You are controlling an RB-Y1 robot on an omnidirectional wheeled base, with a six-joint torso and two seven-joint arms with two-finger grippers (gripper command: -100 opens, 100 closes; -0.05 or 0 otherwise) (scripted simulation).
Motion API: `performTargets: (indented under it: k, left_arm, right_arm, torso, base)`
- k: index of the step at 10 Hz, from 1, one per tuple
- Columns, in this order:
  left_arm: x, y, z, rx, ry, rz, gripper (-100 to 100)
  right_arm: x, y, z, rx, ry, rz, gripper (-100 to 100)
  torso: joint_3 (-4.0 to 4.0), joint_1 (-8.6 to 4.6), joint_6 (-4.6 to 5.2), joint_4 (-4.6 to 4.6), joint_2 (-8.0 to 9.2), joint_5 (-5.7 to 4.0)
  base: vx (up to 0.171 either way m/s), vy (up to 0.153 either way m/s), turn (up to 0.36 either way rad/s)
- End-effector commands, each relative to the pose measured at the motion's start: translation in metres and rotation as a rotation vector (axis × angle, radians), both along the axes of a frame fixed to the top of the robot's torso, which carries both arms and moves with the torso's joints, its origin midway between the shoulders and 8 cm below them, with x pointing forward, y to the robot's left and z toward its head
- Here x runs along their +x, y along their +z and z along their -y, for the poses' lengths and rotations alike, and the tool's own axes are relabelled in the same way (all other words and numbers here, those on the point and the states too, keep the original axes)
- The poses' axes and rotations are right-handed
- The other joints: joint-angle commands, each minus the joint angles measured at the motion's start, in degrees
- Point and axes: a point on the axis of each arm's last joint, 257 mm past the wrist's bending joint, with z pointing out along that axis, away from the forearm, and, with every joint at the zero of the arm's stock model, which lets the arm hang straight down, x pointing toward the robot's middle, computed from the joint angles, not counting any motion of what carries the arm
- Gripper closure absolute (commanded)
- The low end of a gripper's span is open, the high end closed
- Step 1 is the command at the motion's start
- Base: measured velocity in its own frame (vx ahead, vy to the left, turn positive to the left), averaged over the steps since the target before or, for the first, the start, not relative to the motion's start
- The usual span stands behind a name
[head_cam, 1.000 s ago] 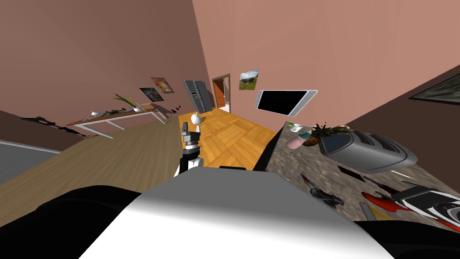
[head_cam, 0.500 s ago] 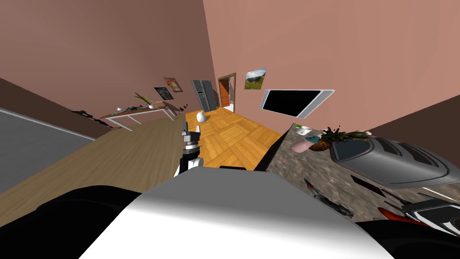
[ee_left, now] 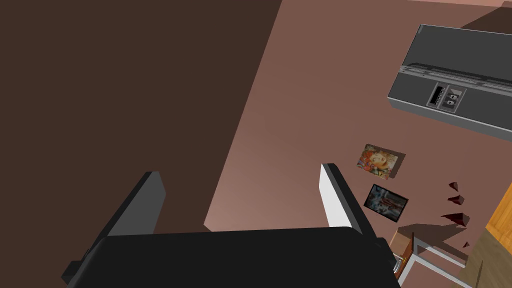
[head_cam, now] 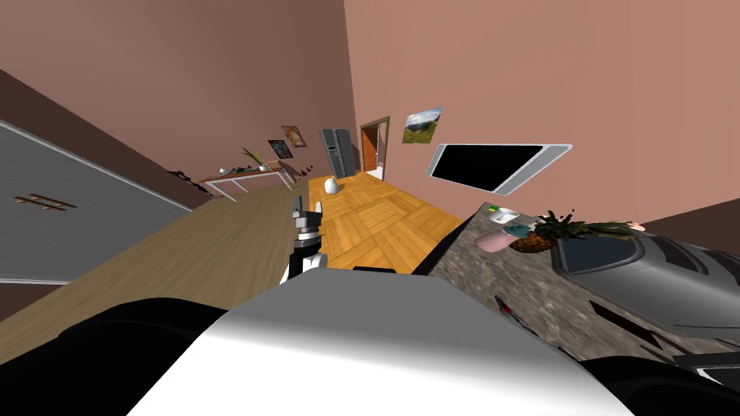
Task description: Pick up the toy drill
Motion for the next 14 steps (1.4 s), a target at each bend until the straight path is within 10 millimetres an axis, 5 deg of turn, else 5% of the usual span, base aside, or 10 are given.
performTargets:
  k: [1,11,12,13,14]
  left_arm:
    - [0.000,0.000,0.000,0.000,0.000,0.000,0]
    - [0.000,0.000,0.000,0.000,0.000,0.000,0]
    - [0.000,0.000,0.000,0.000,0.000,0.000,0]
    - [0.000,0.000,0.000,0.000,0.000,0.000,0]
    - [0.000,0.000,0.000,0.000,0.000,0.000,0]
  right_arm:
    - [-0.023,0.000,0.000,-0.003,-0.027,-0.020,-100]
    - [-0.099,0.012,-0.018,-0.020,-0.171,-0.021,-100]
    - [-0.093,0.013,-0.015,-0.020,-0.166,-0.010,-100]
    - [-0.094,0.014,-0.015,-0.020,-0.168,-0.011,100]
    - [-0.094,0.013,-0.016,-0.018,-0.167,-0.012,100]
  torso:
    - [0.00,0.00,0.00,0.00,0.00,0.00]
    - [0.00,0.00,0.08,0.01,-0.02,0.00]
    - [-0.04,0.06,0.10,-0.01,-0.09,0.01]
    - [-0.08,0.08,0.07,-0.02,-0.15,0.01]
    - [-0.10,0.08,0.06,-0.03,-0.18,0.09]
  base:
    - [-0.045,-0.026,0.124]
    - [-0.040,-0.021,0.131]
    - [-0.004,-0.001,-0.011]
    - [0.000,0.000,0.000]
    - [0.000,0.000,0.000]
